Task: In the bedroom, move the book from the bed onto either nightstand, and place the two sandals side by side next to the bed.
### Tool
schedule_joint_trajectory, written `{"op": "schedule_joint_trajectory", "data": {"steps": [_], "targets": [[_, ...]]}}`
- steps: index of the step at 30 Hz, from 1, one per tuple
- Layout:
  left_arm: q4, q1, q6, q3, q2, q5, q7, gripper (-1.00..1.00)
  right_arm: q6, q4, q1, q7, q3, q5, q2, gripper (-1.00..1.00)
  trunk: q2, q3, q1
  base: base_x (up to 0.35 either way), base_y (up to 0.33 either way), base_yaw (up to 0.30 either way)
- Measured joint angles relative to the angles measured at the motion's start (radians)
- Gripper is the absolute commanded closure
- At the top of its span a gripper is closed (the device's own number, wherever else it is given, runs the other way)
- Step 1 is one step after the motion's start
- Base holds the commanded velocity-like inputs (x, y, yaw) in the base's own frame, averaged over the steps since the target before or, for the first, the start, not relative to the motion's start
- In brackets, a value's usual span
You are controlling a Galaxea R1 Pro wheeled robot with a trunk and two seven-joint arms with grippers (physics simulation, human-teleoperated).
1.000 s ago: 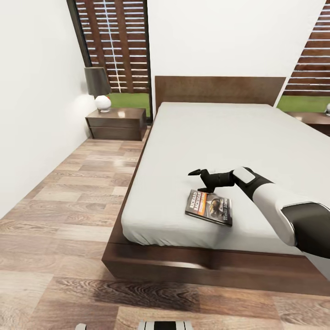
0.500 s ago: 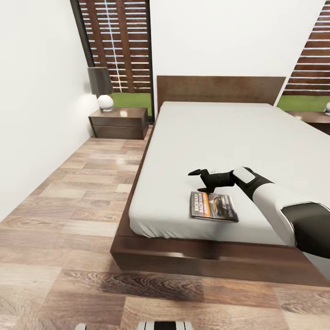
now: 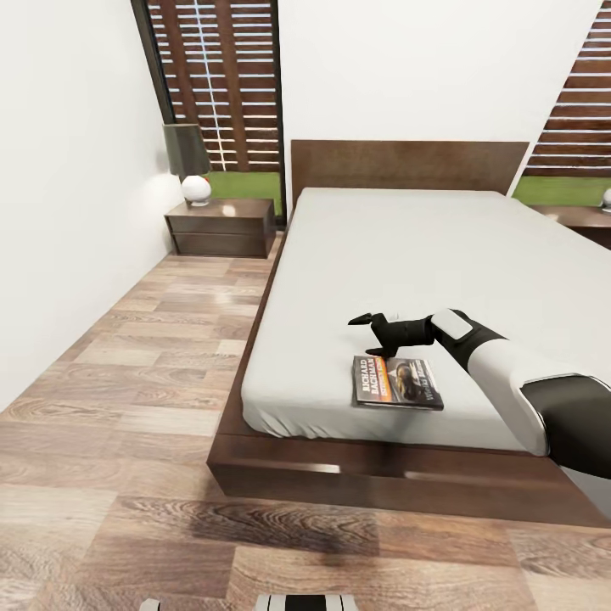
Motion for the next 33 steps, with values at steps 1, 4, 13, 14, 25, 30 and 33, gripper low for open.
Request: {"op": "schedule_joint_trajectory", "data": {"steps": [1,4,13,14,25,30,33], "targets": [[0.0,0.0,0.0,0.0,0.0,0.0,0.0,-1.0,0.0,0.0,0.0,0.0,0.0,0.0,0.0,-1.0,0.0,0.0,0.0,-0.002,0.001,0.0],[0.0,0.0,0.001,0.0,0.0,0.0,0.0,-1.0,0.0,0.0,0.0,0.0,0.0,0.0,0.0,-1.0,0.0,0.0,0.0,-0.009,0.001,0.0],[0.0,0.0,0.001,0.0,0.0,0.0,0.0,-1.0,0.0,0.0,0.0,0.0,0.0,0.0,0.0,-1.0,0.0,0.0,0.0,-0.051,0.014,0.0],[0.0,0.0,0.001,0.0,0.0,0.0,0.0,-1.0,0.0,0.0,0.0,0.0,0.001,0.0,0.0,-1.0,0.0,0.0,0.0,-0.026,0.007,0.0],[0.0,0.0,0.003,0.0,0.0,0.0,0.0,-1.0,0.0,0.0,0.0,0.0,0.0,0.0,0.0,-1.0,0.0,0.0,0.0,-0.009,0.002,0.0],[0.0,0.0,0.003,0.0,0.0,0.0,0.0,-1.0,0.0,0.0,0.0,0.0,-0.001,0.0,0.0,-1.0,0.0,0.0,0.0,-0.001,0.0,0.0],[0.0,0.0,0.003,0.0,0.0,0.0,0.0,-1.0,0.0,0.0,0.0,0.0,-0.001,0.0,0.0,-1.0,0.0,0.0,0.0,0.0,0.0,0.0]]}}
